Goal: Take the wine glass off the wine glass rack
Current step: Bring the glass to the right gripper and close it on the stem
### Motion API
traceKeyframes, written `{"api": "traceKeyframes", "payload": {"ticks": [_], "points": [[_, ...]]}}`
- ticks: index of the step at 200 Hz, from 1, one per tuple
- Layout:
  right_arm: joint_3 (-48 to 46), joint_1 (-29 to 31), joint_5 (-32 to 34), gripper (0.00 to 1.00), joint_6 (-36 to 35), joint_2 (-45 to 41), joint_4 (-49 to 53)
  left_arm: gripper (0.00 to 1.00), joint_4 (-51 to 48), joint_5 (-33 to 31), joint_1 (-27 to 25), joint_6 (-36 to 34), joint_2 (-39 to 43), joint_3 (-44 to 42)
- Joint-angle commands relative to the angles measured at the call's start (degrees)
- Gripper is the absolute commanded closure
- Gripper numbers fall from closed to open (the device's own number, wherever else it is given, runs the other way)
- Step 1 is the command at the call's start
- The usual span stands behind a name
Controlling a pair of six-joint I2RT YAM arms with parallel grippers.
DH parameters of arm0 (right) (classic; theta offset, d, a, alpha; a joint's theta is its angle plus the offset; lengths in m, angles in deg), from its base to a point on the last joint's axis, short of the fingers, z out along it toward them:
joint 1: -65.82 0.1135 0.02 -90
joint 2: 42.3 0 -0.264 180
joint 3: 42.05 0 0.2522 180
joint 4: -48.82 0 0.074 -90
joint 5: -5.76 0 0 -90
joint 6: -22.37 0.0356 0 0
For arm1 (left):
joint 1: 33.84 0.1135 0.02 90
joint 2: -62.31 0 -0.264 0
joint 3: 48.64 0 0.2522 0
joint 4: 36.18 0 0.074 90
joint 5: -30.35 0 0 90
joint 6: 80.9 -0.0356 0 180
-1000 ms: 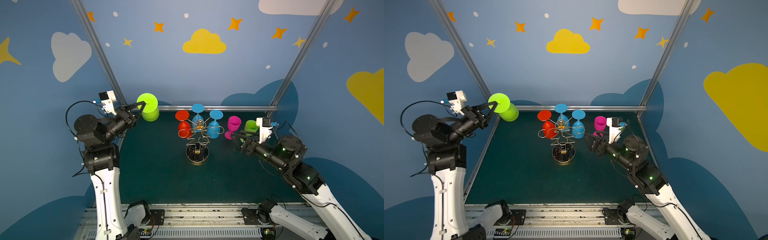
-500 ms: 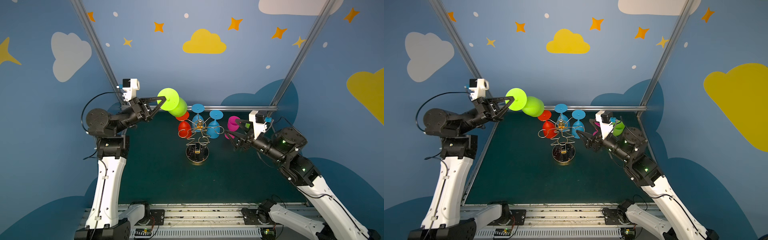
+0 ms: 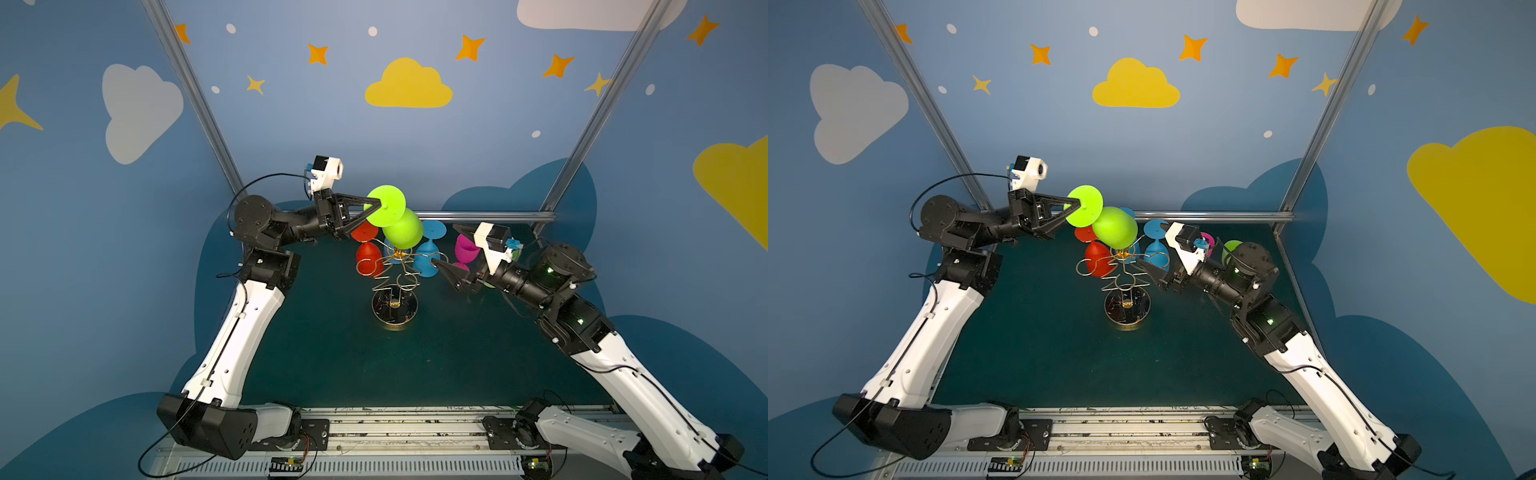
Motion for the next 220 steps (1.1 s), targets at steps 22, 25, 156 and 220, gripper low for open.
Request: {"api": "traceKeyframes", "payload": {"ticks": [22, 25, 156, 220], "points": [[5.3, 0.1, -2.1, 0.13, -5.6, 4.0, -0.8, 0.97, 4.3, 1.5, -2.8, 2.1, -2.1, 1.4], [5.4, 0.1, -2.3, 0.13, -5.6, 4.2, -0.9, 0.97, 4.3, 1.6, -3.0, 2.1, -2.2, 1.5], [8.1, 0.2, -1.9, 0.13, -5.8, 12.6, -0.7, 0.97, 9.2, 0.8, -7.7, 6.2, -4.4, 1.9], [6.9, 0.2, -1.1, 0.25, -4.1, 11.8, 0.0, 0.97, 11.7, 0.4, -8.7, 7.8, -5.3, 2.0]]}}
